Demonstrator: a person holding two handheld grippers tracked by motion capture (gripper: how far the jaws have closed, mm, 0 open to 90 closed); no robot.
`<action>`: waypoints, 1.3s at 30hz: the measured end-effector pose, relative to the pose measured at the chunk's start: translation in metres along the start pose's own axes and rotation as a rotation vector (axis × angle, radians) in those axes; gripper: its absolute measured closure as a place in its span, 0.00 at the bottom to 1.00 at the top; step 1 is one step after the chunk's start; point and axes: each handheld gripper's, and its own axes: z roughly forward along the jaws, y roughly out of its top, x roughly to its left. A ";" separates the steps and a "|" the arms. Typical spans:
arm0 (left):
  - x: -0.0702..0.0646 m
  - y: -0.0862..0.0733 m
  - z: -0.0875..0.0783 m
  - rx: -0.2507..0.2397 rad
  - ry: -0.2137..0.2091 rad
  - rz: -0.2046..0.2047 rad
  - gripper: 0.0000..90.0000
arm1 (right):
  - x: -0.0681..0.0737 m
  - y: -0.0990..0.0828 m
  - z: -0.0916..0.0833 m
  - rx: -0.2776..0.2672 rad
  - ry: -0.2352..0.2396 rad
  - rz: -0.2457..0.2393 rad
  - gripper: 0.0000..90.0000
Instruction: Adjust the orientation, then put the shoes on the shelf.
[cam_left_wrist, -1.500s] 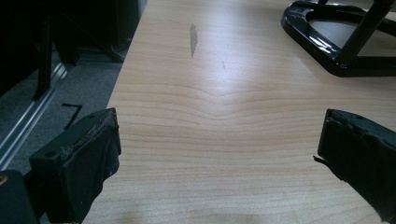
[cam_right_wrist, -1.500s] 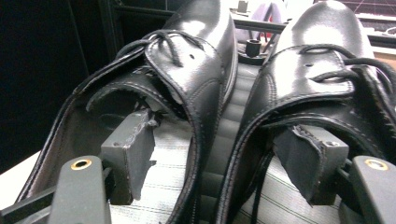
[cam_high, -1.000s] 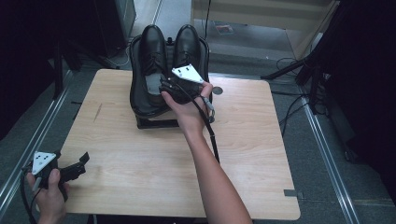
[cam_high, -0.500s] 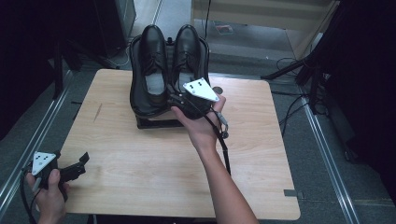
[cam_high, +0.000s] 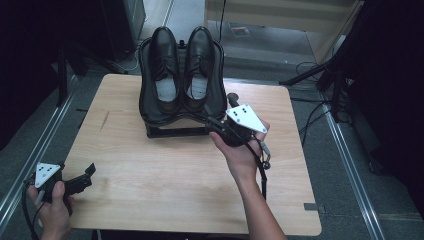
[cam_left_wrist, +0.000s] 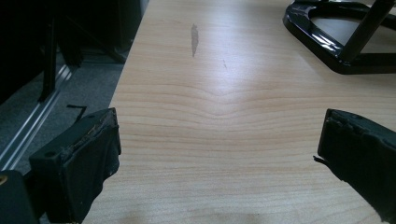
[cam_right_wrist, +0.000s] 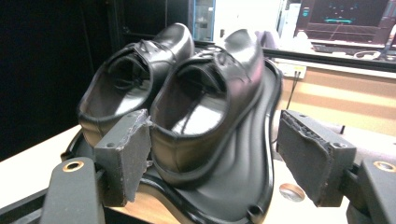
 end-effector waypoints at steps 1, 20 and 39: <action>0.000 0.000 0.000 -0.002 0.001 -0.001 0.00 | -0.002 -0.002 -0.004 -0.003 -0.005 -0.004 0.29; -0.001 -0.001 -0.002 -0.008 0.008 0.006 0.00 | -0.048 -0.060 -0.073 0.005 -0.094 0.012 0.29; -0.001 -0.001 -0.002 -0.009 0.013 0.002 0.00 | -0.103 -0.132 -0.133 0.066 -0.212 0.094 0.24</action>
